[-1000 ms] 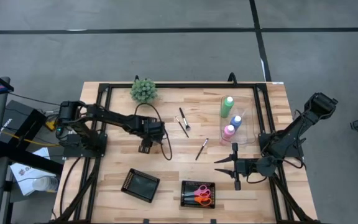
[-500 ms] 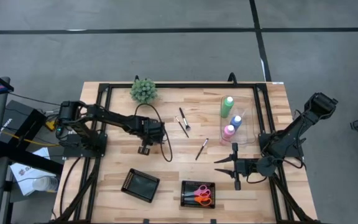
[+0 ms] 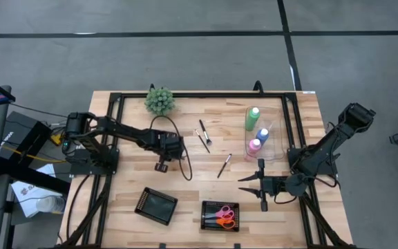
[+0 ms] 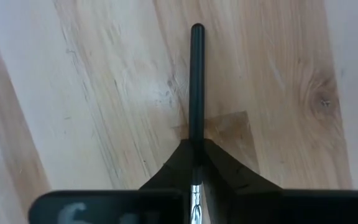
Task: Pick & Place Paint Supplies
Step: Put the black makeup brush into the left black bin
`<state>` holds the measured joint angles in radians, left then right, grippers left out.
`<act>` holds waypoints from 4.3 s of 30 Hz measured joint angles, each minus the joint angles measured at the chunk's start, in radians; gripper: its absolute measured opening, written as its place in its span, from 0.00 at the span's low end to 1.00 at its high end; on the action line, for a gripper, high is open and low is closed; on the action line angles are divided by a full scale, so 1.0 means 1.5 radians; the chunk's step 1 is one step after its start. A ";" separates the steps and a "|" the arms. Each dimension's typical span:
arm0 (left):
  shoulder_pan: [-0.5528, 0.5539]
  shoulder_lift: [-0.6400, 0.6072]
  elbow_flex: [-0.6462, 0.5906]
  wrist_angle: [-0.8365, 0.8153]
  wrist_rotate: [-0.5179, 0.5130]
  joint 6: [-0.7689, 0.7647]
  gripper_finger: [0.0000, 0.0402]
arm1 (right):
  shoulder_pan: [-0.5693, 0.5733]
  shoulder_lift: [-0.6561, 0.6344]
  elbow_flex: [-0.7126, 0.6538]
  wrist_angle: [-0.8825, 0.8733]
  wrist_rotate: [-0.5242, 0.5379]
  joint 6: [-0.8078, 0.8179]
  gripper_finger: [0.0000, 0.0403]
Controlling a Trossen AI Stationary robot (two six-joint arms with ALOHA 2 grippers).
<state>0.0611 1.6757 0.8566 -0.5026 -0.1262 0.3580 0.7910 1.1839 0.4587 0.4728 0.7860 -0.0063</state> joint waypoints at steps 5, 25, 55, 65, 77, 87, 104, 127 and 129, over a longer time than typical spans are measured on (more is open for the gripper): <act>-0.016 -0.029 -0.004 -0.038 -0.034 -0.012 0.01 | 0.000 0.000 0.000 0.000 0.000 0.000 0.27; -0.147 -0.242 -0.001 -0.164 0.002 -0.157 0.00 | 0.000 0.000 0.000 0.001 0.000 0.005 0.27; -0.133 -0.052 -0.071 -0.099 0.060 -0.170 0.43 | 0.000 0.000 0.000 -0.001 0.000 0.005 0.27; -0.134 -0.051 -0.076 -0.080 0.057 -0.156 0.04 | 0.000 0.000 0.000 -0.001 0.000 0.005 0.27; -0.134 -0.083 -0.081 -0.071 0.028 -0.170 0.02 | 0.000 0.000 0.000 -0.002 0.000 0.005 0.27; -0.133 -0.174 -0.081 -0.110 -0.028 -0.195 0.01 | 0.000 0.000 0.000 -0.002 0.000 0.005 0.27; -0.225 -0.323 -0.080 -0.045 0.071 -0.245 0.01 | 0.000 0.000 0.000 -0.001 0.000 0.005 0.27; -0.387 -0.238 -0.079 0.086 0.160 -0.313 0.01 | -0.001 0.000 0.000 -0.001 0.000 0.018 0.27; -0.387 -0.214 -0.079 0.086 0.160 -0.312 0.01 | -0.001 0.000 0.000 -0.001 0.000 0.021 0.27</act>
<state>-0.5190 1.3543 0.7387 -0.3729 0.1139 -0.1105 0.7898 1.1839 0.4587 0.4712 0.7860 0.0250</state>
